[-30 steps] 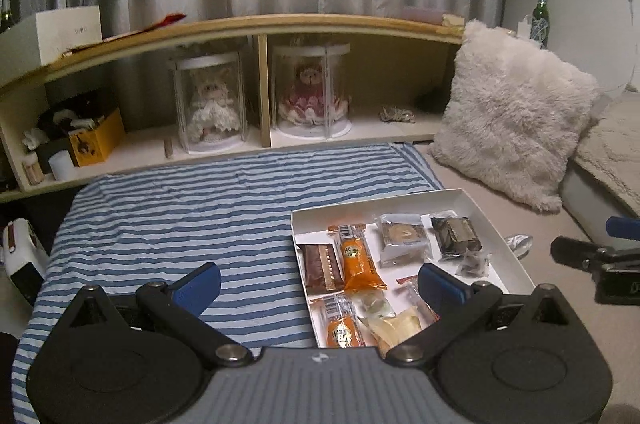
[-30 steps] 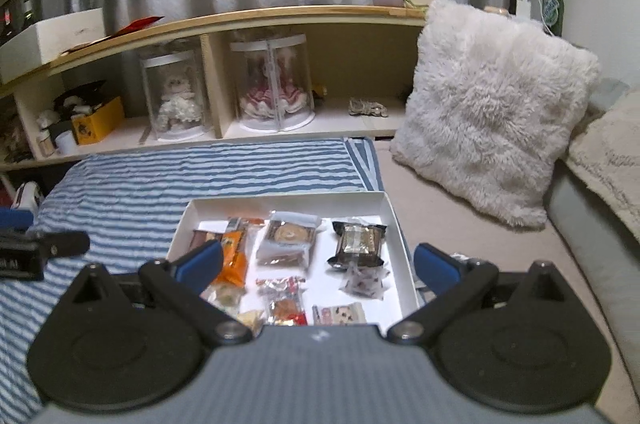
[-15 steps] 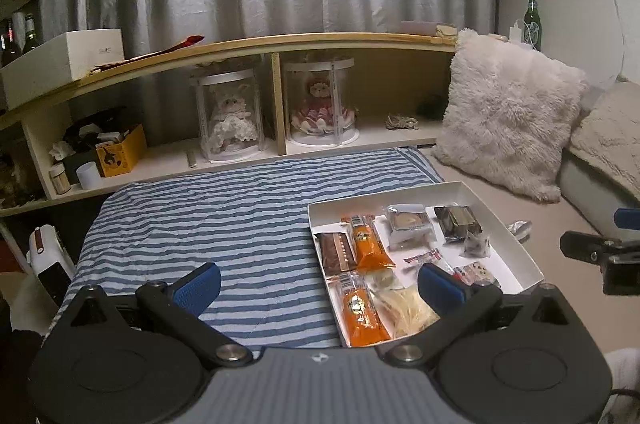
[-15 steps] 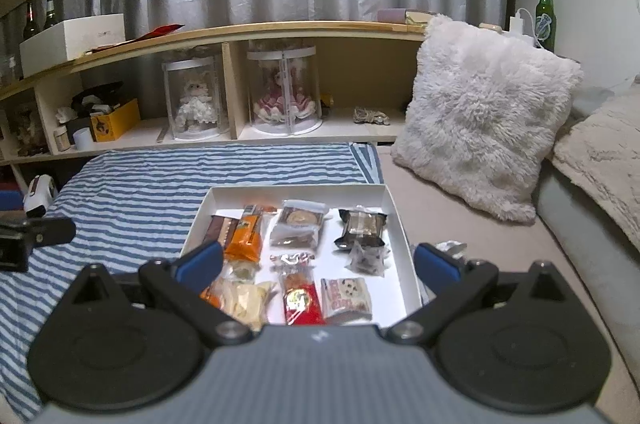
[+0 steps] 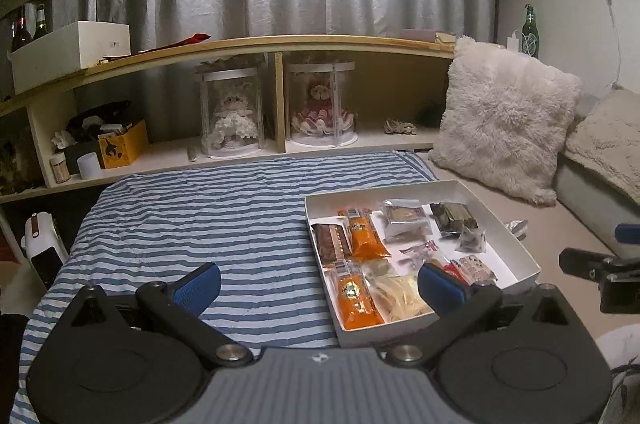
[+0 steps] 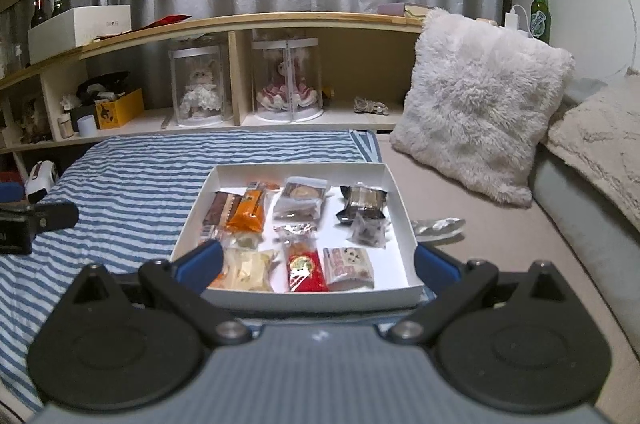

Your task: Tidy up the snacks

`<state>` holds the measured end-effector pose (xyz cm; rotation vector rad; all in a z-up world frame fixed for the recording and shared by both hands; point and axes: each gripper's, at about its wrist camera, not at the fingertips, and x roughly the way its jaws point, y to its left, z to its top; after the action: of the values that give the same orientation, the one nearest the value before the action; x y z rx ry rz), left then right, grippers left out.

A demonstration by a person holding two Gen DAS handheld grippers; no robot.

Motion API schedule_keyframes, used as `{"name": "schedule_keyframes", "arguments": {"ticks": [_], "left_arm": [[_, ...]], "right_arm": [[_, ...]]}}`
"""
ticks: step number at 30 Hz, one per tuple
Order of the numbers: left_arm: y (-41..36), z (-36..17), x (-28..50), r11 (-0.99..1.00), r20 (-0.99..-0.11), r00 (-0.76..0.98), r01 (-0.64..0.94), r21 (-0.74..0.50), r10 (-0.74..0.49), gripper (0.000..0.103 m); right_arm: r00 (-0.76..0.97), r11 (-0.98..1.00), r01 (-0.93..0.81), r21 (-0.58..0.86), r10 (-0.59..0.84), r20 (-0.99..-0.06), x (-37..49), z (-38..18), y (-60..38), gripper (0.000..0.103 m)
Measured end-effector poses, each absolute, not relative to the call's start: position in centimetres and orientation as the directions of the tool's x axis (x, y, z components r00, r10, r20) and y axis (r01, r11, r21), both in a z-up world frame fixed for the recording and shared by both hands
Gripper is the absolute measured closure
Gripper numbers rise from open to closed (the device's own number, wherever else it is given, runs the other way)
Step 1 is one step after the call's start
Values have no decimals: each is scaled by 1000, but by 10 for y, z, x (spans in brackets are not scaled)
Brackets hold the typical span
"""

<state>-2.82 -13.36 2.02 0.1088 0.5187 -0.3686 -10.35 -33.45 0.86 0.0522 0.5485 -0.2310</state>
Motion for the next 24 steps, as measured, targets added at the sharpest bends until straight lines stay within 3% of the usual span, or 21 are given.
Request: {"name": "schedule_keyframes", "arguments": {"ticks": [24], "left_arm": [[-130,9,-32,933,-510,804,360,8,-305,0]], "right_arm": [[848,971,228,-72,-235,-475,-110,4,-324,1]]}}
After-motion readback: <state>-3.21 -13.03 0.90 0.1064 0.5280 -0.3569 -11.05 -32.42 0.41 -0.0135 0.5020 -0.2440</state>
